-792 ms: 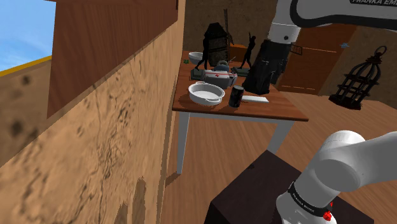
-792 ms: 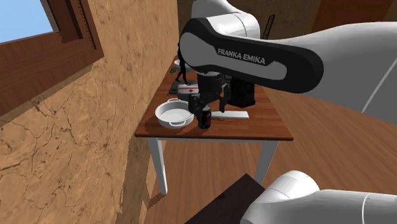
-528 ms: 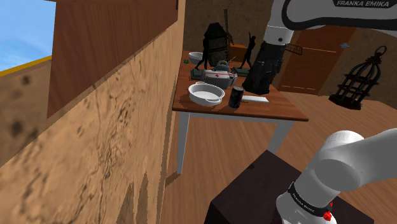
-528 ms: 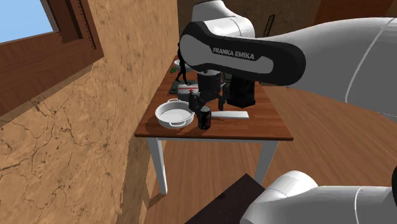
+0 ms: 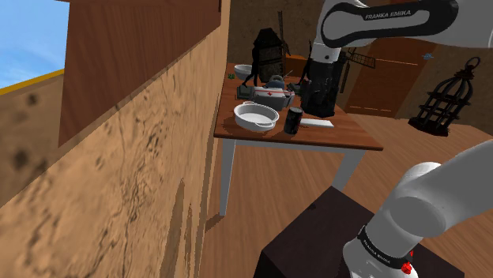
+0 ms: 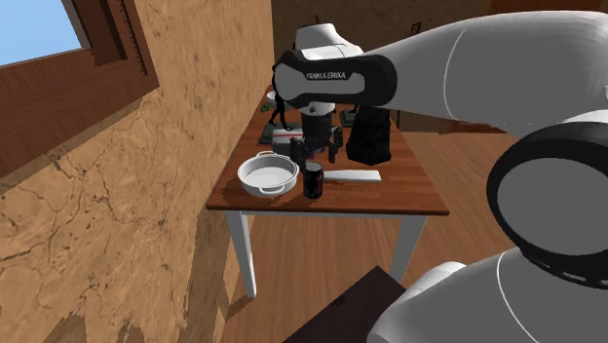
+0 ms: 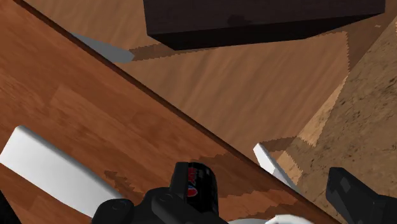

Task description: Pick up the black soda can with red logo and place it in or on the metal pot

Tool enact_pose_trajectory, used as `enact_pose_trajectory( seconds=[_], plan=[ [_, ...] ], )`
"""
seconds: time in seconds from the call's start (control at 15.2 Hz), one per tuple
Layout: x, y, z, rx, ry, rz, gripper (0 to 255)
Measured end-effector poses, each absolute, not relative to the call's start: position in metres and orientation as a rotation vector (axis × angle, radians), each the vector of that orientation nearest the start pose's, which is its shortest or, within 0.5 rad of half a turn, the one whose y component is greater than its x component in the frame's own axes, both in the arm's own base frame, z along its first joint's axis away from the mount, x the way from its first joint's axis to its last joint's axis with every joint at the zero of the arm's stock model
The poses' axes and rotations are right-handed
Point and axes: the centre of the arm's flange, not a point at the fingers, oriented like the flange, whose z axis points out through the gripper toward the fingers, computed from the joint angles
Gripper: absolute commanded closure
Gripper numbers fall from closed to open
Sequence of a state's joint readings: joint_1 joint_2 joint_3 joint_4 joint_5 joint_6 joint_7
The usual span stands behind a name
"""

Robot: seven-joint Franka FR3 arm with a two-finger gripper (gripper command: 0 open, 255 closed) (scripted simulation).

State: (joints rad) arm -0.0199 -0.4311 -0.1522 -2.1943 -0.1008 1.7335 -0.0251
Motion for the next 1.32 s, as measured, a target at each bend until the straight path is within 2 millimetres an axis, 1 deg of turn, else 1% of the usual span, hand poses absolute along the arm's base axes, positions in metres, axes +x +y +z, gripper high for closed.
enact_pose_trajectory(
  seconds=[0.13,0.2,0.4,0.53,0.59,0.66,0.86,1.06,1.32],
  plan=[
    [0.435,-0.102,0.538,-3.162,0.173,0.064,0],
    [0.449,-0.113,0.535,-3.159,0.170,0.066,0],
    [0.475,-0.135,0.516,-3.151,0.158,0.076,0],
    [0.492,-0.145,0.508,-3.145,0.149,0.081,0],
    [0.497,-0.147,0.500,-3.144,0.148,0.083,0],
    [0.500,-0.150,0.495,-3.144,0.147,0.084,0],
    [0.501,-0.152,0.479,-3.144,0.146,0.084,0],
    [0.499,-0.152,0.465,-3.144,0.146,0.084,0],
    [0.499,-0.152,0.460,-3.144,0.146,0.083,0]
  ],
)
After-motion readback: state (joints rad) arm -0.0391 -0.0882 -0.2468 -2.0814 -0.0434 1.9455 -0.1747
